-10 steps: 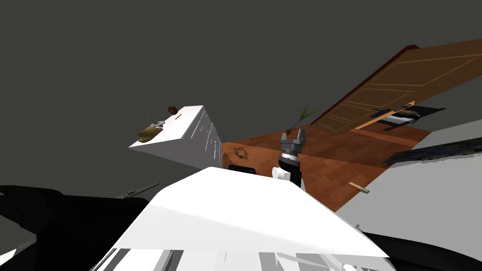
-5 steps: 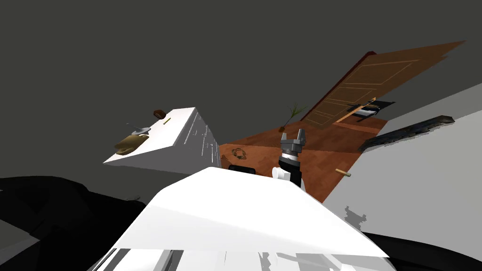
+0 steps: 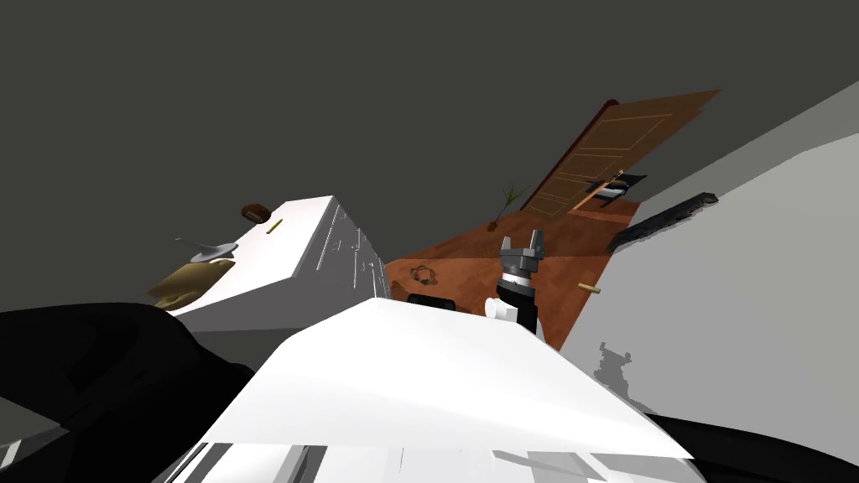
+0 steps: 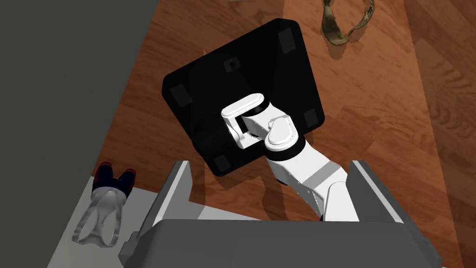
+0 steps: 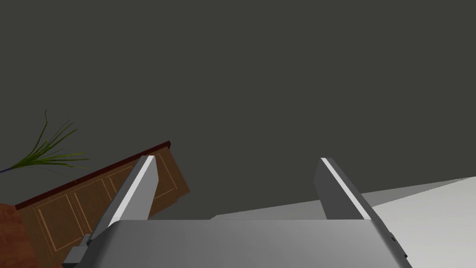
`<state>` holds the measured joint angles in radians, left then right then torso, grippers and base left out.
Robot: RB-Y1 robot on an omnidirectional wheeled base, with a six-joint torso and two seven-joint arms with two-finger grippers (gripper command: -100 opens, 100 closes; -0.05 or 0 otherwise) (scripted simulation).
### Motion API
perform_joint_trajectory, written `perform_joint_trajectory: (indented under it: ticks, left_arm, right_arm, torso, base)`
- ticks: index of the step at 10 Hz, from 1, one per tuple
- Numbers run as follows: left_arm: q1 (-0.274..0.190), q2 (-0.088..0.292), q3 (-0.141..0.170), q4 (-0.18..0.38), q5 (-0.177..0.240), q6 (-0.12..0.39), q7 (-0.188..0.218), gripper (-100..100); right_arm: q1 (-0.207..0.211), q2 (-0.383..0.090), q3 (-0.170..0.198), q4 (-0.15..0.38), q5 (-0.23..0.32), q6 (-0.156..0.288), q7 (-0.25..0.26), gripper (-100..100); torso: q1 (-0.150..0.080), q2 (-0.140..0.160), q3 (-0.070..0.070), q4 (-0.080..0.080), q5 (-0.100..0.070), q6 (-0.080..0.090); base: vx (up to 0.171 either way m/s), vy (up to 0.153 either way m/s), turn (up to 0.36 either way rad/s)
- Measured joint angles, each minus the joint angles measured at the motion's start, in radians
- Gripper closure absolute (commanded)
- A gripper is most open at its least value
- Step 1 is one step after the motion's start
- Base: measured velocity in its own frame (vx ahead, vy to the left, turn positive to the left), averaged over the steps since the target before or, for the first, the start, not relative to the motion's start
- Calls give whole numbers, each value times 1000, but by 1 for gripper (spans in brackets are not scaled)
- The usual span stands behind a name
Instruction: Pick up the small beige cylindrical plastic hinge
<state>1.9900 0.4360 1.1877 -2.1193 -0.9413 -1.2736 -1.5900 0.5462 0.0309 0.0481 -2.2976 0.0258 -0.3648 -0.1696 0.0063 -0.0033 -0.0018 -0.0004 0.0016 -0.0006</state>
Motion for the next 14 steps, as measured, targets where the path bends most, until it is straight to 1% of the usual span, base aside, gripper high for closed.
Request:
perform_joint_trajectory:
  ticks: [3, 4, 5, 6, 7, 9, 10, 11, 12, 13, 14]
  left_arm:
    - [44, 16, 54, 20, -11, -17, -60, -100]
    - [62, 26, 75, 44, -15, -30, -90, -100]
    - [86, 32, 98, 59, -25, -41, -124, -100]
    - [112, 50, 128, 71, -31, -47, -150, -100]
    - [139, 63, 154, 79, -36, -52, -174, -100]
    - [167, 71, 176, 92, -42, -60, -209, -100]
    - [189, 82, 193, 101, -43, -64, -228, -100]
    - [212, 90, 210, 108, -41, -69, -243, -100]
    - [214, 91, 212, 108, -41, -69, -247, 0]
    - [214, 91, 212, 108, -41, -69, -246, -100]
    - [202, 95, 196, 98, -56, -55, -239, -100]
  right_arm:
    - [0, 0, 0, 0, 0, 0, 0, 0]
    - [0, 0, 0, 0, 0, 0, 0, 0]
    - [0, 0, 0, 0, 0, 0, 0, 0]
    - [0, 0, 0, 0, 0, 0, 0, 0]
    - [0, 0, 0, 0, 0, 0, 0, 0]
    - [0, 0, 0, 0, 0, 0, 0, 0]
    - [0, 0, 0, 0, 0, 0, 0, 0]
    - [0, 0, 0, 0, 0, 0, 0, 0]
    - [0, 0, 0, 0, 0, 0, 0, 0]
    - [0, 0, 0, 0, 0, 0, 0, 0]
    - [0, 0, 0, 0, 0, 0, 0, 0]
  torso:
    - [0, 0, 0, 0, 0, -1]
    - [0, -1, -1, 0, 0, 0]
    - [3, -2, -1, -1, 1, 0]
    - [7, -4, -2, -1, 2, 0]
    - [10, -5, -3, -1, 3, 0]
    - [3, -4, -3, -1, 1, 0]
    - [3, -7, -4, -2, 1, 0]
    - [5, -8, -5, -2, 1, -1]
    - [-1, -5, -3, -1, 0, -1]
    - [-6, -2, -1, 0, -1, -1]
    - [-7, 0, 0, 0, -1, -1]
  base:
    - [33, 81, -198]
    - [55, 132, -360]
    - [81, 178, -339]
    - [88, 225, -343]
    - [59, 170, -89]
    - [83, 120, -189]
    - [111, 164, -204]
    - [38, 58, -34]
    - [3, -3, 11]
    - [-5, -7, 0]
    - [-12, -14, 1]
